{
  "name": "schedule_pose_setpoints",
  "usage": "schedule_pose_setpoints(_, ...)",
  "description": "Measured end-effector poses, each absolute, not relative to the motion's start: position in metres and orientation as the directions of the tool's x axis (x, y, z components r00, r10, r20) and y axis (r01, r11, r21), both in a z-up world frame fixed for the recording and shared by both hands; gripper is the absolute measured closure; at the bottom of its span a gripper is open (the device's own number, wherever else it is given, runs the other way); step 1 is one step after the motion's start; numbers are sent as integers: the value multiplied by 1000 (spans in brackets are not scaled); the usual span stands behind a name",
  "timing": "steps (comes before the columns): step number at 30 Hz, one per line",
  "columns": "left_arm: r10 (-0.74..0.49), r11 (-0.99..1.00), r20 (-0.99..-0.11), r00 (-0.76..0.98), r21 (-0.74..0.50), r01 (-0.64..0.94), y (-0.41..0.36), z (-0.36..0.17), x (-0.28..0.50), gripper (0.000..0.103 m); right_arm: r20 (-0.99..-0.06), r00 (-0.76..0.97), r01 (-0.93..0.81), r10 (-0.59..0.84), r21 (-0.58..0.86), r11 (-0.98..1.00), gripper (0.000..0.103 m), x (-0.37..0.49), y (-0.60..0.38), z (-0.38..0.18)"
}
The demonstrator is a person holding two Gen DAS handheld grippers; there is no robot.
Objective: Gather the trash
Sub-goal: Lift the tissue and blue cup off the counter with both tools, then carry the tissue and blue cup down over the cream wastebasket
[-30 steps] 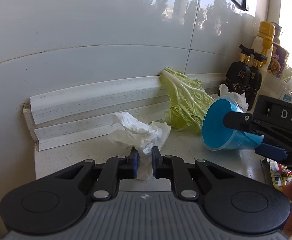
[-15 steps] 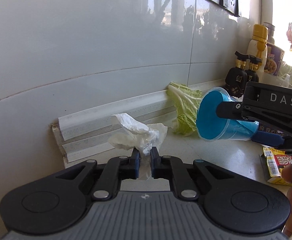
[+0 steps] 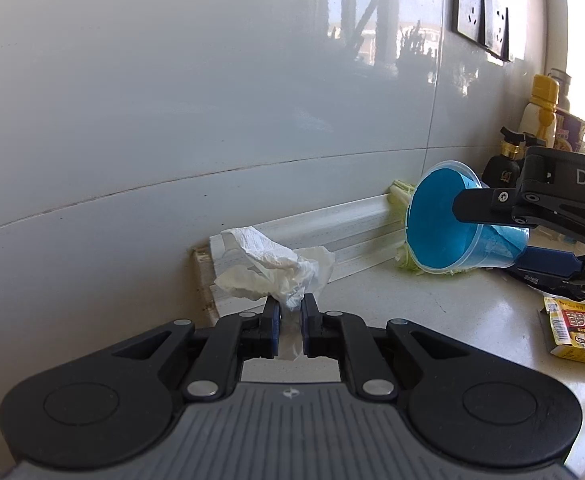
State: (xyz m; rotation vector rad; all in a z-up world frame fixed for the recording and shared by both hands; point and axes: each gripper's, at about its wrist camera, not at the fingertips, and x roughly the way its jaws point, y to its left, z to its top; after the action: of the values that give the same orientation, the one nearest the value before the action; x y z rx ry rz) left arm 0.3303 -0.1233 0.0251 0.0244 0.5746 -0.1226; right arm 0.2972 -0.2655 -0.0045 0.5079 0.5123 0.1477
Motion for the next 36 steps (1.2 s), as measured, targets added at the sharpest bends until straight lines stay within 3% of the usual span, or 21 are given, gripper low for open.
schedule_pose_setpoints(9,-84,996,-537,839,-24,84,-94,34,313,94,-418,850,-92,321,482,872,14,289,-241,10)
schedule_pose_setpoints(23,-45,999,-541,840,-47,23,-43,32,282,94,-354,835,-312,422,327,892,14,255,-178,46)
schedule_pose_setpoints(36,-6,999,-583,812,-35,-18,2,13,250,94,-454,734,-482,505,175,859,14,243,-99,26)
